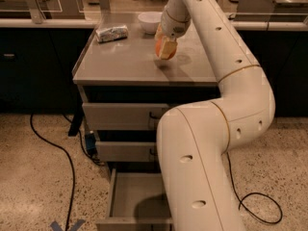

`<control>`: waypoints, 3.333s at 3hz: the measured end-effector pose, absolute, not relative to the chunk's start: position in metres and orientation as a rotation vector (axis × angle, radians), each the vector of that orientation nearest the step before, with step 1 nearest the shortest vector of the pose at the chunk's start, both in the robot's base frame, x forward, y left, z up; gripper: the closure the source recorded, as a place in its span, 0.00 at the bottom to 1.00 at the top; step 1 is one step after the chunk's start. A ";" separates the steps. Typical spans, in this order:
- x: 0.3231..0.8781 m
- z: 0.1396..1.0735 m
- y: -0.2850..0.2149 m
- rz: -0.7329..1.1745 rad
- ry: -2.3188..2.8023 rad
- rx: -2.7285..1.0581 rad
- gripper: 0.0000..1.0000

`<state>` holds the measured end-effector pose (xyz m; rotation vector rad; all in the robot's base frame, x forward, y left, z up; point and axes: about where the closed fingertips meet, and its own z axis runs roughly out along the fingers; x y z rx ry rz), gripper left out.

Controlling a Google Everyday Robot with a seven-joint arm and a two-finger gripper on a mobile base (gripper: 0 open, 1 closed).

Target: Place orange into bottom drawer

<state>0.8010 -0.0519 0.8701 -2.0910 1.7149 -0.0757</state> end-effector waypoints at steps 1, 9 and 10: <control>0.790 0.908 -0.051 -0.071 1.648 -2.055 1.00; 0.562 1.016 -0.043 -0.012 1.603 -2.048 1.00; 0.530 0.991 -0.037 -0.022 1.677 -2.031 1.00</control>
Offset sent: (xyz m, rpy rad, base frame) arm -0.1134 -0.0074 0.1068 0.1102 -0.0980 0.0610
